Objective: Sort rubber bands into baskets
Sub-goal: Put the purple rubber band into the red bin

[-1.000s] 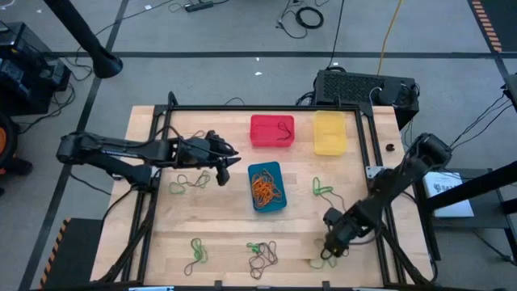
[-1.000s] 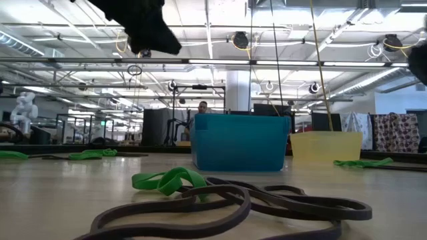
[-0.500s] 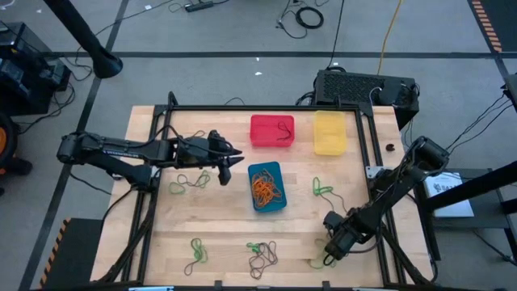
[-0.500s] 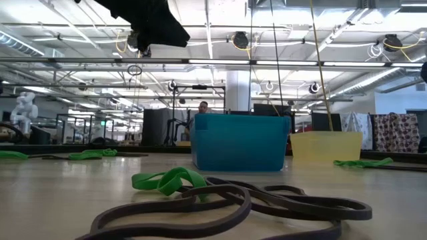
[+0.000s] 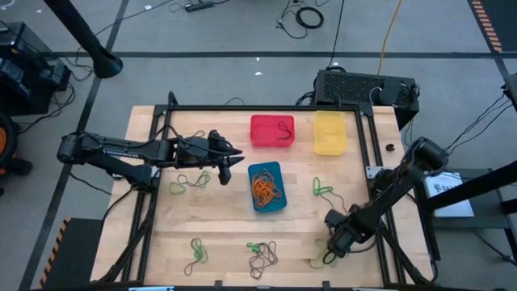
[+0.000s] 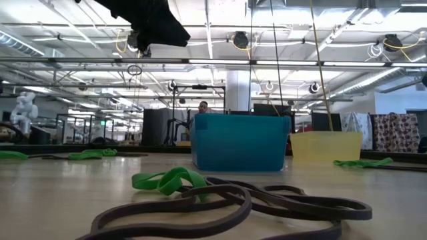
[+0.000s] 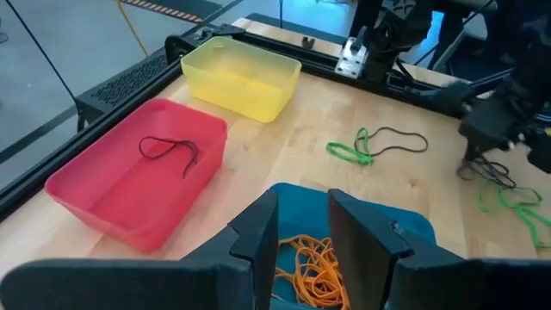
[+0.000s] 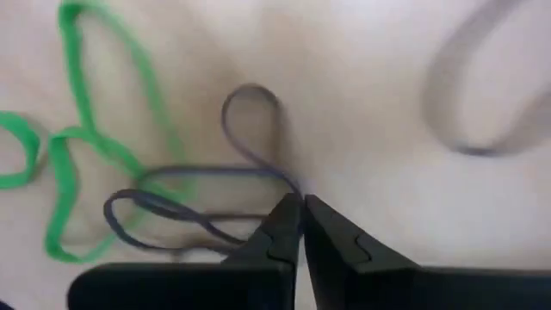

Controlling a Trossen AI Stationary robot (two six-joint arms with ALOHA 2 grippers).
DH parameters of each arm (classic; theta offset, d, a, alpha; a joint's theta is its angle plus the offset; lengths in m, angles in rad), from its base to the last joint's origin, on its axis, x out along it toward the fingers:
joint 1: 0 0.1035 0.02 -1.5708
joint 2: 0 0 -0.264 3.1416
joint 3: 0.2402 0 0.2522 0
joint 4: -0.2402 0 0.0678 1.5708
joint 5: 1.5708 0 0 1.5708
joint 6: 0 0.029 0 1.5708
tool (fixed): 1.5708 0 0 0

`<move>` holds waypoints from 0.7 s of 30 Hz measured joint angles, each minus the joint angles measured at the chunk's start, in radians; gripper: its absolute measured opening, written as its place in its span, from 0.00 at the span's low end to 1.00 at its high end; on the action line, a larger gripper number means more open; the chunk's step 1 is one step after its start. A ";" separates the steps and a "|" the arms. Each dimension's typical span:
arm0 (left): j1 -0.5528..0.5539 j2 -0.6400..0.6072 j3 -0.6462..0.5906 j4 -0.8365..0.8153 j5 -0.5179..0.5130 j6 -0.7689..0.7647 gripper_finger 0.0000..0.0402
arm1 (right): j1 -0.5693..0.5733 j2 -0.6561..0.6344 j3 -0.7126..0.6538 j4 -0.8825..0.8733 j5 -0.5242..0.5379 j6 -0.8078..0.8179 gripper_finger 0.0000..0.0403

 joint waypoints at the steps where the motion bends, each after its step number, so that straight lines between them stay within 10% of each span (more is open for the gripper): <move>1: 0.002 0.000 0.000 0.007 0.000 0.000 0.27 | -0.009 -0.026 0.007 -0.042 0.012 -0.001 0.03; 13: 0.014 0.000 0.000 0.040 -0.003 0.000 0.27 | -0.174 -0.296 0.018 -0.071 0.071 -0.103 0.00; 21: 0.013 0.000 0.000 0.037 0.000 -0.053 0.27 | -0.307 -0.484 0.019 0.017 0.378 -0.238 0.00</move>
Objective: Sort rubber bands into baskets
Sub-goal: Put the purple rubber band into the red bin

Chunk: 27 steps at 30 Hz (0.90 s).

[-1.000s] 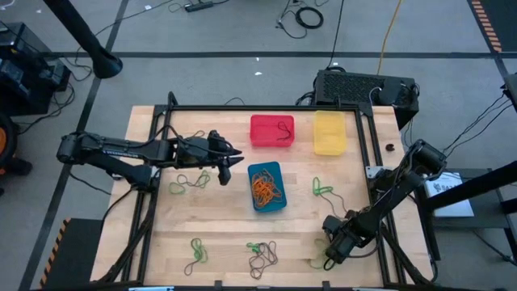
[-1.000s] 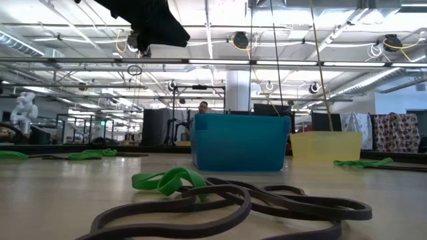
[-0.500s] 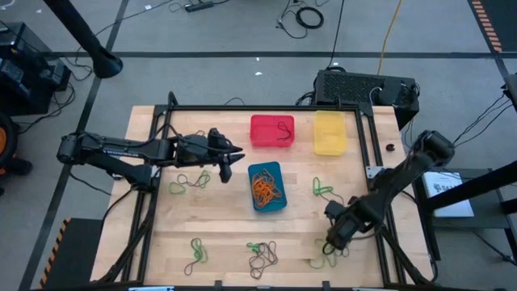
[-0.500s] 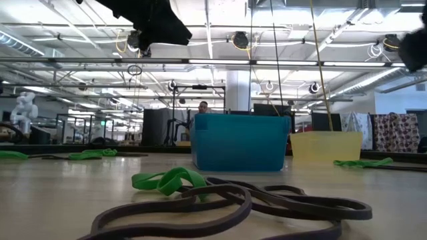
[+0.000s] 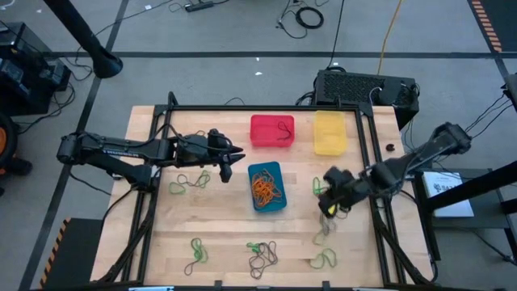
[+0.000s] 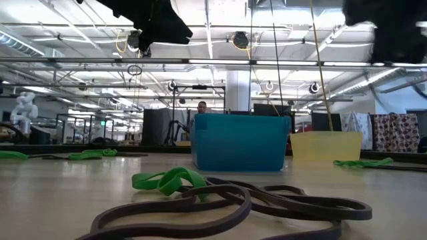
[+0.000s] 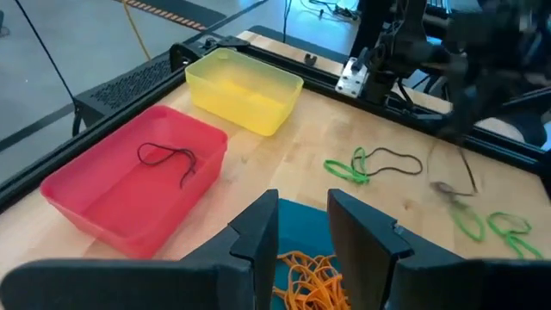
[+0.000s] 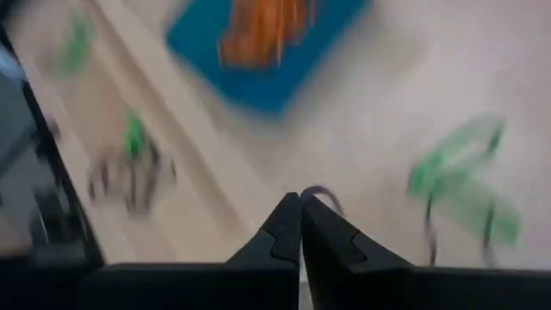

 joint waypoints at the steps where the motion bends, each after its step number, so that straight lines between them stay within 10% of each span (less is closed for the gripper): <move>1: -0.001 0.000 0.000 0.000 0.004 -0.001 0.27 | -0.019 -0.018 0.000 0.022 0.045 -0.032 0.00; 14: -0.002 0.000 0.000 -0.016 0.054 -0.053 0.27 | -0.265 -0.070 0.001 0.505 0.119 -0.587 0.00; 27: -0.002 0.000 0.000 -0.028 0.057 -0.052 0.27 | -0.410 -0.079 0.002 0.735 -0.044 -0.721 0.00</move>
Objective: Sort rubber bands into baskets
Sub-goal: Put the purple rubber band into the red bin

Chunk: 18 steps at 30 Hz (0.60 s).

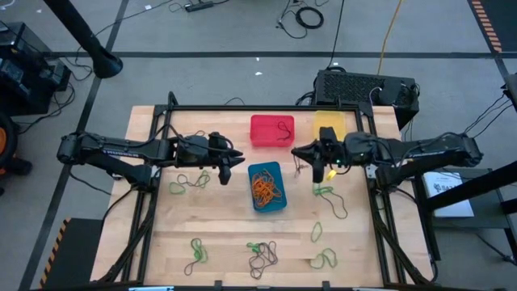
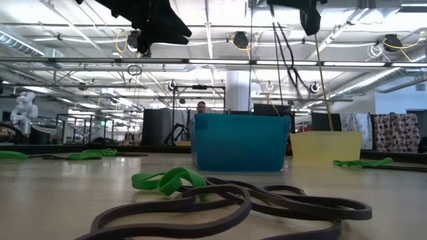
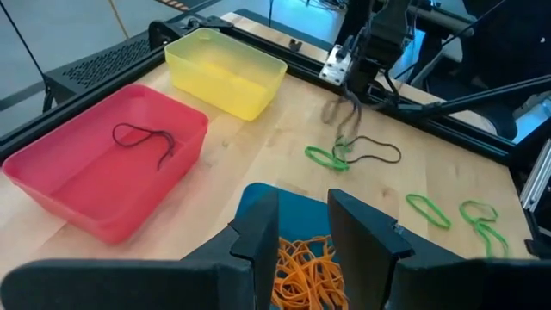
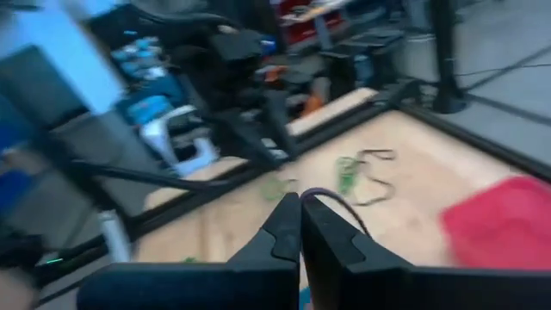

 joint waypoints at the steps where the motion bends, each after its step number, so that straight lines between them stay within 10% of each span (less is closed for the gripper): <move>1: 0.000 0.000 0.000 -0.008 0.000 0.000 0.27 | -0.002 -0.004 0.000 0.004 -0.031 0.006 0.00; 18: 0.028 0.000 0.000 -0.016 -0.045 0.079 0.27 | 0.245 -0.116 0.000 -0.066 -0.521 0.387 0.00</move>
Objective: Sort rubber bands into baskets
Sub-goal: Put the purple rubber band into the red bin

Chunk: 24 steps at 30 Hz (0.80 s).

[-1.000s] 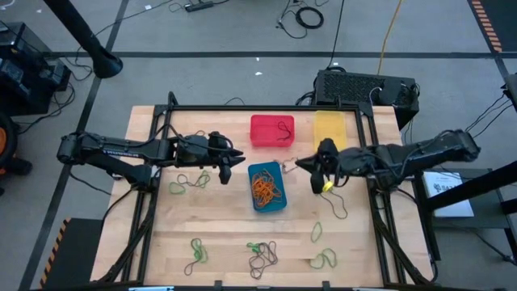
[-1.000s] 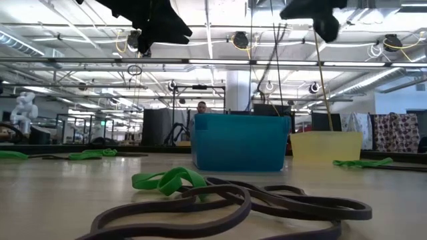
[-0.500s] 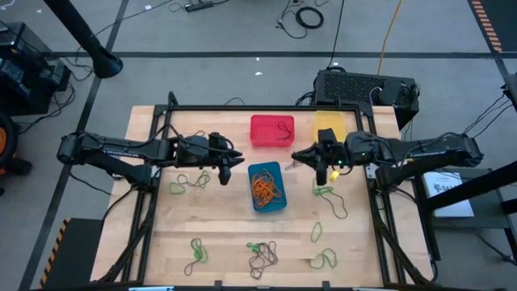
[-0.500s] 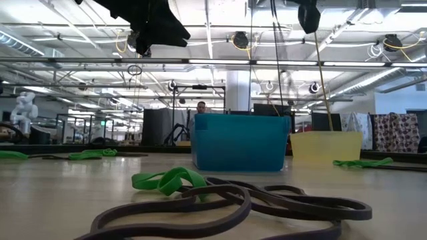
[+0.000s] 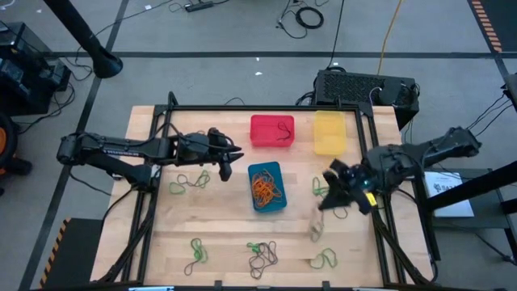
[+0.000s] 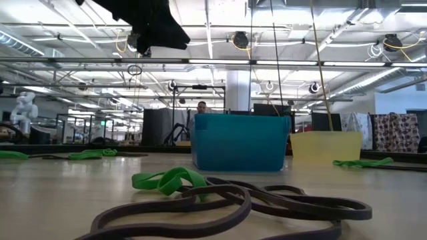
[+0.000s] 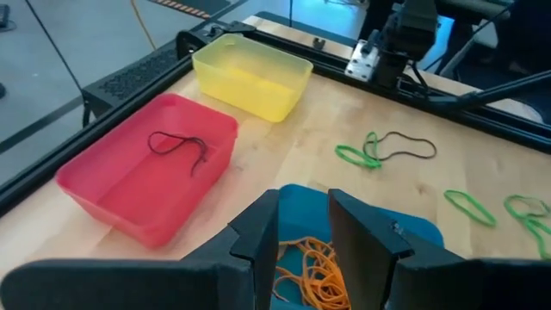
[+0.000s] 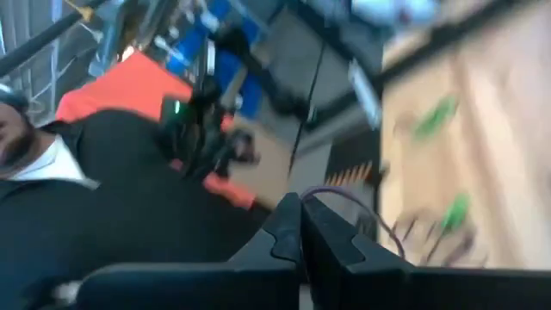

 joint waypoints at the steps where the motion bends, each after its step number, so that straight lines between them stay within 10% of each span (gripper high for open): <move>1: 0.005 0.000 0.000 0.000 -0.001 0.000 0.27 | 0.027 0.000 0.000 -0.025 0.000 0.038 0.00; 16: 0.022 0.000 0.000 0.000 -0.001 0.012 0.27 | 0.443 0.186 -0.001 -0.652 0.127 0.574 0.00; 24: 0.028 0.001 0.000 0.000 0.003 0.036 0.27 | 0.525 0.283 -0.002 -0.770 -0.116 0.734 0.00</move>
